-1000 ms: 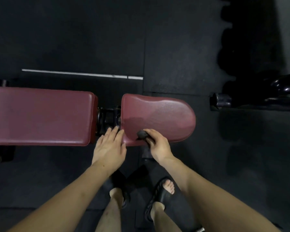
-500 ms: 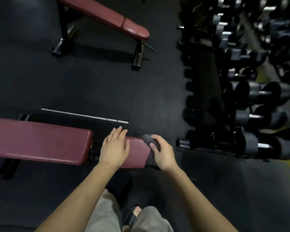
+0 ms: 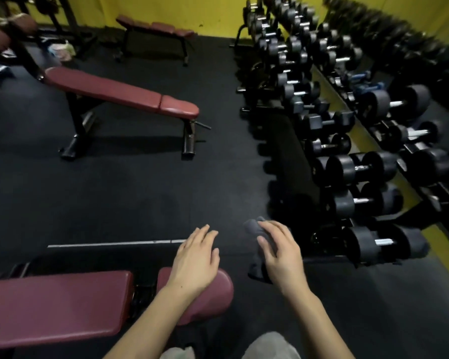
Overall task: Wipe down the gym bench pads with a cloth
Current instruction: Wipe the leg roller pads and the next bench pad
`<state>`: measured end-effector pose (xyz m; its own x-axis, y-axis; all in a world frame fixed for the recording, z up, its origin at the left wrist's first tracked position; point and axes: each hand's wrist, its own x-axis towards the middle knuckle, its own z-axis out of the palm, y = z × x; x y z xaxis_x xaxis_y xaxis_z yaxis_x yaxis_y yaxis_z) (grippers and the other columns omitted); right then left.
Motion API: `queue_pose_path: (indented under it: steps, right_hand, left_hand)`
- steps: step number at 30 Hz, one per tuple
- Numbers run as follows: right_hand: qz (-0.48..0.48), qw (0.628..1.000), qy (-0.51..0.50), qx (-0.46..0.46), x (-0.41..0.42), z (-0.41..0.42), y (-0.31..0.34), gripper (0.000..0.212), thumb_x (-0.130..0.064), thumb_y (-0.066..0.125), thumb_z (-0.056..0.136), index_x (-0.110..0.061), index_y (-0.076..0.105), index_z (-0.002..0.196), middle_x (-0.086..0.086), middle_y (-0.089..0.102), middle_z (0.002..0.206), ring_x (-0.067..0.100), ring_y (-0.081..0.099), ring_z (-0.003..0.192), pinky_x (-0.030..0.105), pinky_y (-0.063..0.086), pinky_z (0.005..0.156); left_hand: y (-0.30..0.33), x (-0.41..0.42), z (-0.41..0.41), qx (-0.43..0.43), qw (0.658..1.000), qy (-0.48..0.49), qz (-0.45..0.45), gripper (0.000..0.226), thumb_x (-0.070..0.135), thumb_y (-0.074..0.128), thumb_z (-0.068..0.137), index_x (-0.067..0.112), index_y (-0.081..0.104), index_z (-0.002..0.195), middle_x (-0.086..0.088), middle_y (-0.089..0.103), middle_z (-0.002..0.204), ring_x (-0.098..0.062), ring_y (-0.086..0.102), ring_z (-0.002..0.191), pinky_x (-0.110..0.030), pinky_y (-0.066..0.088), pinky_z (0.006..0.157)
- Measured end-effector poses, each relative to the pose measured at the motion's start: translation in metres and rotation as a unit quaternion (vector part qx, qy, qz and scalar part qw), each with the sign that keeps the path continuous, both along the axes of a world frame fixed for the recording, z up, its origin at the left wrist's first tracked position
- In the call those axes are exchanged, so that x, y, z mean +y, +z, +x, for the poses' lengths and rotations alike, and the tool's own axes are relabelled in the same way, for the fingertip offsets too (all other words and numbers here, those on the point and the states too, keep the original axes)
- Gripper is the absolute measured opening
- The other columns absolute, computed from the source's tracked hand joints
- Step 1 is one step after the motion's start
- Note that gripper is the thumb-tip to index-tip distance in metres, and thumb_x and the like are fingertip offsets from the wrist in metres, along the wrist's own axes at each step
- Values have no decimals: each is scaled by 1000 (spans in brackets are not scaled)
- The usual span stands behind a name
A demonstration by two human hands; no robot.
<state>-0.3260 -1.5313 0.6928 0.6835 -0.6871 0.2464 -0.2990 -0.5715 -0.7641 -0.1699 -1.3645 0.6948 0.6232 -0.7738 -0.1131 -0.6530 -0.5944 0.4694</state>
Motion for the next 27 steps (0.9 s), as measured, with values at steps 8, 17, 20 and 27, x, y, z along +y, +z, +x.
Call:
queue_pose_path:
  steps: [8, 17, 20, 27]
  right_hand:
    - [-22, 999, -42, 17, -107, -21, 6, 31, -17, 69, 98, -22, 68, 129, -21, 58, 134, -9, 52, 123, 13, 40, 106]
    - [-57, 997, 39, 24, -286, -28, 27, 31, -22, 68, 99, -23, 67, 130, -20, 58, 135, -1, 56, 126, 20, 44, 108]
    - [-40, 997, 53, 27, -328, -25, 32, 32, -22, 68, 98, -24, 67, 130, -20, 59, 135, 1, 56, 127, 29, 47, 109]
    - [-16, 994, 111, -7, -368, 16, 38, 32, -17, 70, 98, -24, 68, 129, -21, 59, 135, 1, 57, 128, 26, 46, 109]
  left_hand:
    - [5, -101, -2, 8, 1000, -14, -14, 50, 34, 40, 107, 26, 36, 156, 6, 26, 167, -13, 19, 156, -33, 21, 124]
    - [8, -266, -32, 38, 997, 56, -27, 50, 31, 41, 107, 27, 37, 156, 6, 29, 166, -13, 22, 154, -35, 24, 124]
    - [15, -296, -39, 32, 996, 77, -33, 48, 30, 43, 107, 26, 39, 154, 9, 36, 161, -10, 27, 152, -34, 27, 123]
    - [29, -333, -14, 1, 993, 118, -26, 45, 29, 45, 106, 25, 44, 150, 12, 44, 150, -10, 45, 138, -34, 39, 114]
